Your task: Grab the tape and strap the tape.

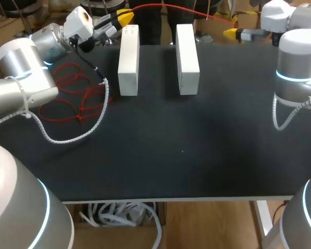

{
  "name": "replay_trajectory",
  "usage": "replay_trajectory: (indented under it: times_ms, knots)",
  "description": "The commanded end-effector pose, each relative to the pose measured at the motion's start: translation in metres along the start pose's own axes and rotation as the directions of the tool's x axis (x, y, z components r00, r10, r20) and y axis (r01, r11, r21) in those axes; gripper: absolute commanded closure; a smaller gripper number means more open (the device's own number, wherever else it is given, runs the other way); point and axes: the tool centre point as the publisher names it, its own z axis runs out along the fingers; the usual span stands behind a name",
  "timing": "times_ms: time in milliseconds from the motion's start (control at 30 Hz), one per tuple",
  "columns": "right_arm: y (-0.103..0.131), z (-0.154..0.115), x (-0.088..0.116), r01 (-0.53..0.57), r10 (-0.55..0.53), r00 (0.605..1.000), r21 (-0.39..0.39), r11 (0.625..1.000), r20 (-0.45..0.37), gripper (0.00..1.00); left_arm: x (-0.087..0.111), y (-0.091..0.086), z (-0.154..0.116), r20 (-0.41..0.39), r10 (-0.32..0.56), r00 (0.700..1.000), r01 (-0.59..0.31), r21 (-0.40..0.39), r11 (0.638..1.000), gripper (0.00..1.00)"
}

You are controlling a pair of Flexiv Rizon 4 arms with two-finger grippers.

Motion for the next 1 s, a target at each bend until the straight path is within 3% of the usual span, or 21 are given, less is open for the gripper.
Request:
replay_trajectory:
  times_ms: [33,167,200,233,300,333,367,967,1000]
  knots:
    - [0.005,-0.048,0.019,-0.338,0.33,0.938,0.064,0.939,0.107,0.0,0.001,0.0,0.0,0.004,0.001,1.0,-0.001,0.0,1.0,1.0]
    - [0.0,-0.071,0.024,-0.466,0.465,0.879,-0.011,0.885,0.111,0.0,0.001,0.0,0.0,0.004,0.001,1.0,-0.001,0.0,1.0,1.0]
    - [0.001,-0.076,0.024,-0.521,0.527,0.843,-0.08,0.85,0.106,0.0,0.001,0.0,0.0,0.004,0.001,1.0,-0.001,0.0,1.0,1.0]
    - [0.001,-0.081,0.023,-0.565,0.581,0.809,-0.159,0.81,0.087,0.0,0.001,0.0,0.0,0.004,0.001,1.0,-0.001,0.0,1.0,1.0]
    - [0.0,-0.089,0.022,-0.572,0.641,0.766,-0.408,0.711,0.044,0.0,0.001,0.0,0.0,0.004,0.001,1.0,-0.001,0.0,1.0,1.0]
    - [-0.001,-0.091,0.021,-0.558,0.668,0.744,-0.538,0.632,0.014,0.0,0.001,0.0,0.0,0.004,0.001,1.0,-0.001,0.0,1.0,1.0]
    - [-0.004,-0.093,0.021,-0.521,0.653,0.755,-0.656,0.545,-0.057,0.0,0.001,0.0,0.0,0.004,0.001,1.0,-0.001,0.0,1.0,1.0]
    - [-0.004,-0.093,0.021,-0.521,0.653,0.755,-0.656,0.545,-0.057,0.0,0.001,0.0,0.0,0.004,0.001,1.0,-0.001,0.0,1.0,1.0]
    - [-0.005,-0.093,0.028,-0.469,0.681,0.73,-0.687,0.555,0.051,0.0,0.001,0.0,0.0,0.004,0.001,1.0,-0.001,0.0,1.0,1.0]
